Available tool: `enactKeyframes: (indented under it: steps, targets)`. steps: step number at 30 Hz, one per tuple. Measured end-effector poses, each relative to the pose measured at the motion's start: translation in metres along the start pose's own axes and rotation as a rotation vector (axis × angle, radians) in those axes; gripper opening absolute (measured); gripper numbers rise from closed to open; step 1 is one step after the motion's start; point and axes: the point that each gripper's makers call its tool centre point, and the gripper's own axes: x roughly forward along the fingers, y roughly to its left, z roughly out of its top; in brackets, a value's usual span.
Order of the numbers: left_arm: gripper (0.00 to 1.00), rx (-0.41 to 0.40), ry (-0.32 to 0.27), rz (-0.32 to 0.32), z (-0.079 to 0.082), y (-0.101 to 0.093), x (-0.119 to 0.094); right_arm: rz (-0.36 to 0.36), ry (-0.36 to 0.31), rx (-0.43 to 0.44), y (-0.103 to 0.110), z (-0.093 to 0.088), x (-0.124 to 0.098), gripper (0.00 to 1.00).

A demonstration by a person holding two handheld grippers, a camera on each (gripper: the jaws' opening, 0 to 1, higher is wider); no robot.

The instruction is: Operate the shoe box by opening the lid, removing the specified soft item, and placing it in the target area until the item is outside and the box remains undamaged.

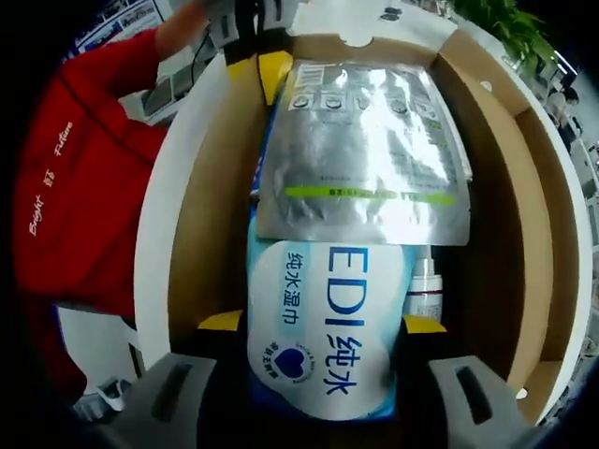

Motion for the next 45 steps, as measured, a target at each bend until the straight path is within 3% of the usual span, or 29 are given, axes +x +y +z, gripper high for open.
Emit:
enactKeyframes:
  steps: [3, 6, 26, 36, 45]
  targets:
    - [0.01, 0.001, 0.002, 0.000, 0.001, 0.000, 0.000, 0.003, 0.018, 0.005, -0.001, -0.002, 0.002, 0.64]
    - [0.01, 0.006, 0.004, 0.004, 0.001, -0.001, 0.000, -0.013, 0.080, -0.001, 0.000, -0.001, 0.005, 0.65]
    - [0.01, 0.008, 0.014, 0.006, -0.002, 0.001, 0.001, -0.011, 0.164, 0.045, -0.007, -0.008, 0.022, 0.69]
    - [0.02, 0.019, 0.010, 0.026, -0.001, 0.000, 0.000, -0.014, 0.332, 0.061, -0.003, -0.008, 0.019, 0.69]
    - [0.02, 0.020, 0.011, 0.018, -0.001, 0.000, 0.000, -0.015, 0.317, 0.062, -0.002, -0.009, 0.018, 0.69]
